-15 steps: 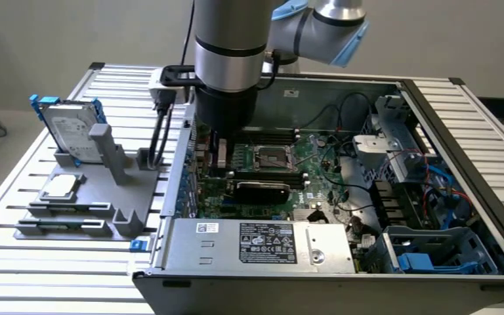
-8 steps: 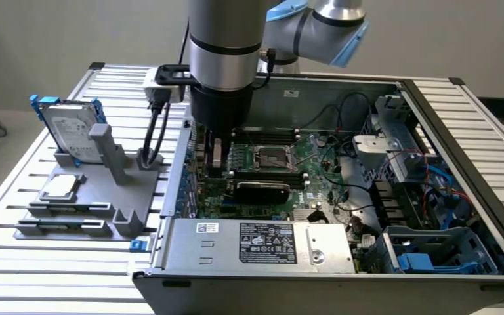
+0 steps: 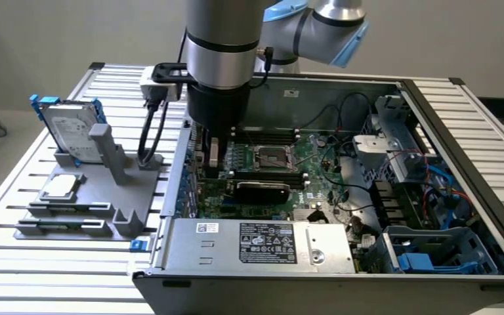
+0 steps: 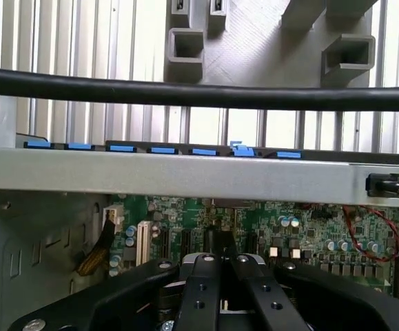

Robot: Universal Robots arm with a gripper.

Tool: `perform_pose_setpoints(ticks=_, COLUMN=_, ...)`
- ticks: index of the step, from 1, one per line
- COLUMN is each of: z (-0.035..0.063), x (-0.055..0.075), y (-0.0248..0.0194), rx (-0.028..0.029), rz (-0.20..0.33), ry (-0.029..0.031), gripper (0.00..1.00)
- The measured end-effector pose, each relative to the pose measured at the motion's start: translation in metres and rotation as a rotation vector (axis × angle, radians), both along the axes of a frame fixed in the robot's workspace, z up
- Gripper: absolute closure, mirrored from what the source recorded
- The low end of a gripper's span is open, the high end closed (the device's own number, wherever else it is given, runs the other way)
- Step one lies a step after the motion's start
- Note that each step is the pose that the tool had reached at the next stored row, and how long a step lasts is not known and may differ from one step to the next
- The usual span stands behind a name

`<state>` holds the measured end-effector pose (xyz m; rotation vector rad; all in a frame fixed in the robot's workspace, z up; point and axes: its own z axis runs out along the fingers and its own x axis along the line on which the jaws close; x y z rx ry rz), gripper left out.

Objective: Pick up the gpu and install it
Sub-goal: 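Press down on the gpu until it lock into place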

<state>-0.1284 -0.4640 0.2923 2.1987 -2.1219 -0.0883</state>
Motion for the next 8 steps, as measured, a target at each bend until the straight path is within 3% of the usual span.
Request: perform_pose_setpoints(ticks=8, z=0.0038, x=-0.0011, y=0.0, rx=-0.001, rz=-0.001, ry=0.0195, gripper=0.89)
